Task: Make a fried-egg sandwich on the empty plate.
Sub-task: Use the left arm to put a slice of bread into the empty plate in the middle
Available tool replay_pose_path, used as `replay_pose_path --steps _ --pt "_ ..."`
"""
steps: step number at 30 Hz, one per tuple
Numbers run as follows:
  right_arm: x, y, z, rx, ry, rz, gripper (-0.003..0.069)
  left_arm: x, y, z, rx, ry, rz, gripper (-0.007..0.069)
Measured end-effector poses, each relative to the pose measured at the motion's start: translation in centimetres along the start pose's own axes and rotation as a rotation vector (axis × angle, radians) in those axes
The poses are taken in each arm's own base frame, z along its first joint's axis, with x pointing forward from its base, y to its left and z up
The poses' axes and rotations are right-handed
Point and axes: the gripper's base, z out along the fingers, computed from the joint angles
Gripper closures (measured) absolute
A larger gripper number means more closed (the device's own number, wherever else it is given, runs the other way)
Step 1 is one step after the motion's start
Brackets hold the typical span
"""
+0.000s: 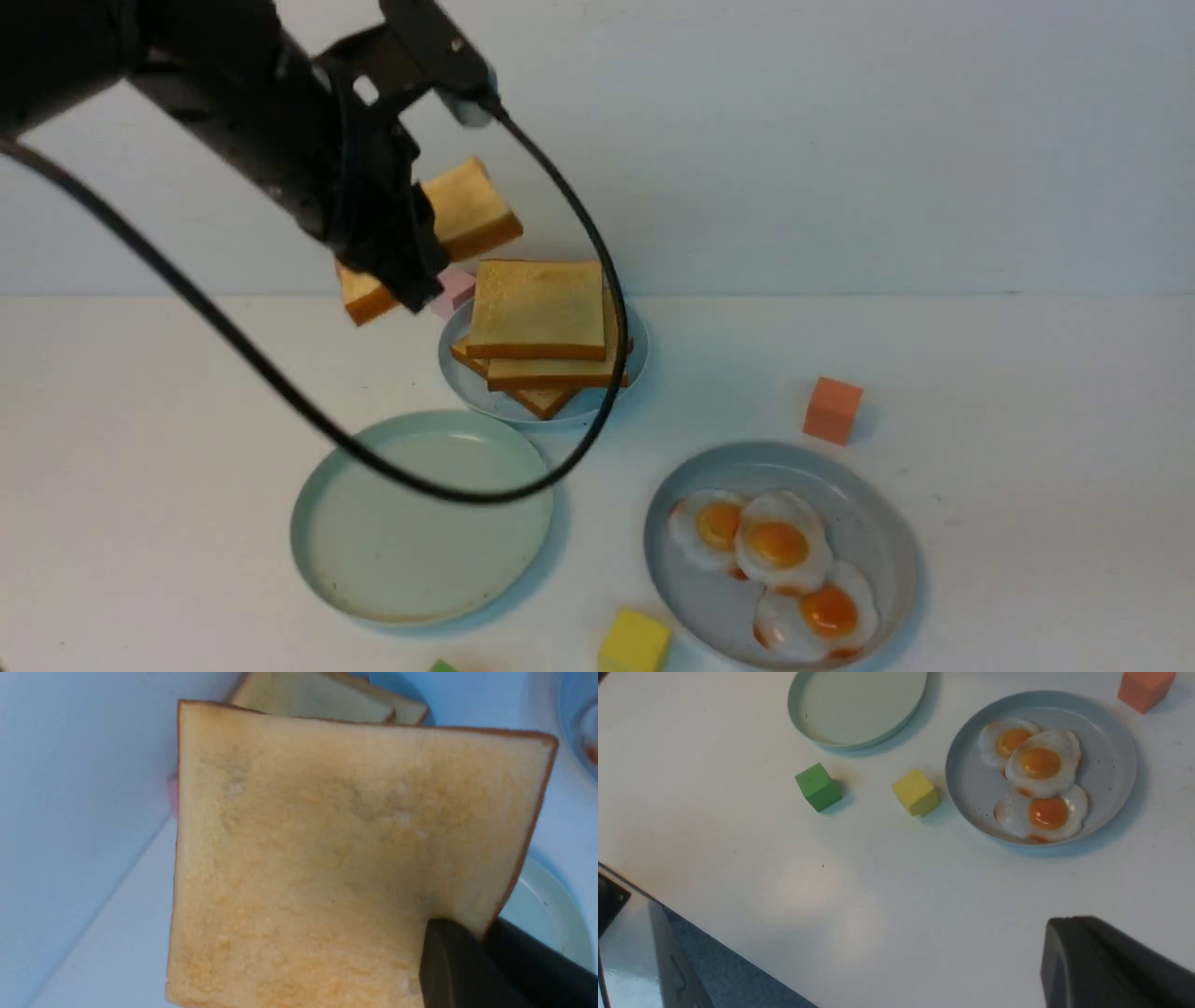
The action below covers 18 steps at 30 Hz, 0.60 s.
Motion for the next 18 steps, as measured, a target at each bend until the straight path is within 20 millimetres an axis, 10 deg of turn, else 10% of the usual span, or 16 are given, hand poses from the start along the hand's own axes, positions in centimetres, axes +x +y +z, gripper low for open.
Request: replay_pose_path --steps 9,18 --pt "-1.6 0.5 -0.1 -0.053 -0.170 0.010 0.0636 7.0 -6.8 6.0 0.022 0.171 0.028 0.0588" --pt "-1.5 0.6 -0.1 -0.064 -0.165 0.000 0.0634 7.1 -7.8 8.2 0.032 0.134 0.030 0.0588"
